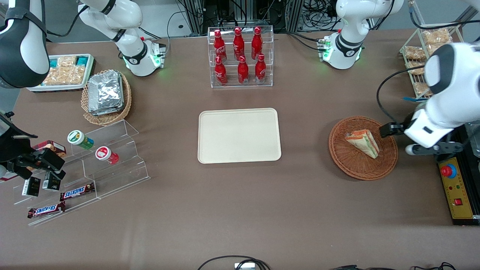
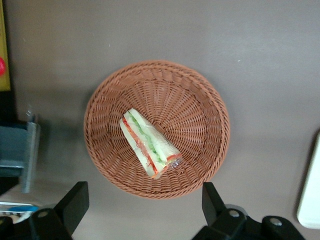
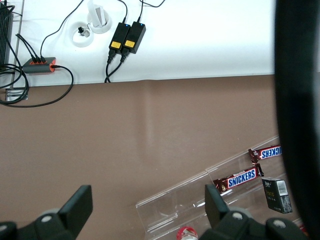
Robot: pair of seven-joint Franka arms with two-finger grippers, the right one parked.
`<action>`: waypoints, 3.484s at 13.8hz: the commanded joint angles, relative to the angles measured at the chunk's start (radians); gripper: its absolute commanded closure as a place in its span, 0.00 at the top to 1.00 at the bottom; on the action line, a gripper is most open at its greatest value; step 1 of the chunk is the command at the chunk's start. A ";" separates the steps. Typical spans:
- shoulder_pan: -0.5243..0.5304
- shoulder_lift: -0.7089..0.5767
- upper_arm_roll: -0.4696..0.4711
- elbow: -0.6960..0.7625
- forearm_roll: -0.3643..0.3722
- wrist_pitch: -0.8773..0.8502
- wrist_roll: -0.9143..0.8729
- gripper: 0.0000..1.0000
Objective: Place sandwich from basket to tray
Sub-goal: 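Move the left gripper over the sandwich in the wicker basket and lower it, then close the left gripper on the wrapped sandwich, then lift the sandwich and carry it with the left gripper toward the cream tray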
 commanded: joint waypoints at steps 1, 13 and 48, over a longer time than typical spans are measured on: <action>0.000 -0.079 0.000 -0.191 0.007 0.146 -0.133 1.00; 0.001 -0.041 0.001 -0.461 0.012 0.548 -0.491 1.00; 0.014 0.017 -0.218 -0.150 0.021 0.237 -0.559 0.00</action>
